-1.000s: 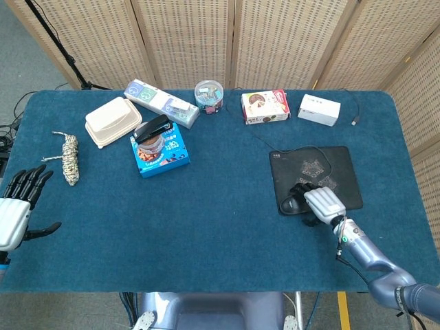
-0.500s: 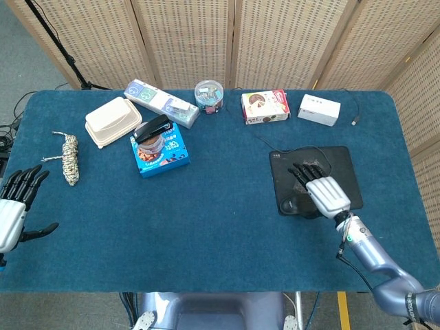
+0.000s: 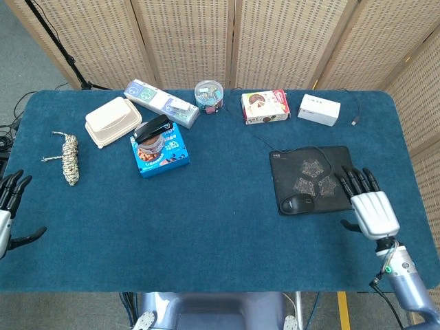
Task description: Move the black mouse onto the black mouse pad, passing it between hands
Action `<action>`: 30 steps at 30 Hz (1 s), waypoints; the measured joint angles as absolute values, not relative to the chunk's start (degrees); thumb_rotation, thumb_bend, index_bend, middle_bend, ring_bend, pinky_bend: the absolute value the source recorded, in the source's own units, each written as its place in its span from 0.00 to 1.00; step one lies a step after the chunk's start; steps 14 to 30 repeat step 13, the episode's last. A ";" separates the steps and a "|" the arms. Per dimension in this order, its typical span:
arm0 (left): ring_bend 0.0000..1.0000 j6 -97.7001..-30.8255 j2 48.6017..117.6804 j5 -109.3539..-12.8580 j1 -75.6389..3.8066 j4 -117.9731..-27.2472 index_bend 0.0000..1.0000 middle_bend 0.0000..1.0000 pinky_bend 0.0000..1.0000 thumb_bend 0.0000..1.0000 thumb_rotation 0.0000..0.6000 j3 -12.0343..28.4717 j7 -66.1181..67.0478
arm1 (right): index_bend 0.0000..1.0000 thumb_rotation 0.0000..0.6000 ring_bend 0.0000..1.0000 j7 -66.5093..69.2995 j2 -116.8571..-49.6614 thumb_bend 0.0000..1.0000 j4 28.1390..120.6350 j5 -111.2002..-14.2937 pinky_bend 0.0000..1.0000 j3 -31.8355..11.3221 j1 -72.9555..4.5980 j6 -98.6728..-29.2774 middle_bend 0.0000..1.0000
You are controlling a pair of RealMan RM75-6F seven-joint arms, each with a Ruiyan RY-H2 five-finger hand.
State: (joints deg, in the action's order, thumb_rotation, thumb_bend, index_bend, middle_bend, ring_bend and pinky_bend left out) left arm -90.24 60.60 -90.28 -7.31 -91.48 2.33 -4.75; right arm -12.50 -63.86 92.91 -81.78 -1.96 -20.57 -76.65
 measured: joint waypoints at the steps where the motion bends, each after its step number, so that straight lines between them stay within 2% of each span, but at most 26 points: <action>1: 0.00 -90.33 60.69 -90.35 -7.13 -91.47 0.00 0.00 0.00 0.01 1.00 2.21 -4.71 | 0.00 1.00 0.00 -12.28 -64.03 0.00 92.52 -82.12 0.00 -1.68 -19.69 -77.79 0.00; 12: 0.00 -86.89 61.62 -86.63 -6.53 -88.86 0.00 0.00 0.00 0.01 1.00 1.86 -7.55 | 0.00 1.00 0.00 -9.23 -67.25 0.00 87.58 -86.65 0.00 1.38 -9.68 -89.44 0.00; 30: 0.00 -86.71 61.69 -86.46 -6.60 -88.53 0.00 0.00 0.00 0.01 1.00 2.01 -7.70 | 0.00 1.00 0.00 -9.20 -67.45 0.00 87.46 -86.85 0.00 1.40 -9.31 -89.86 0.00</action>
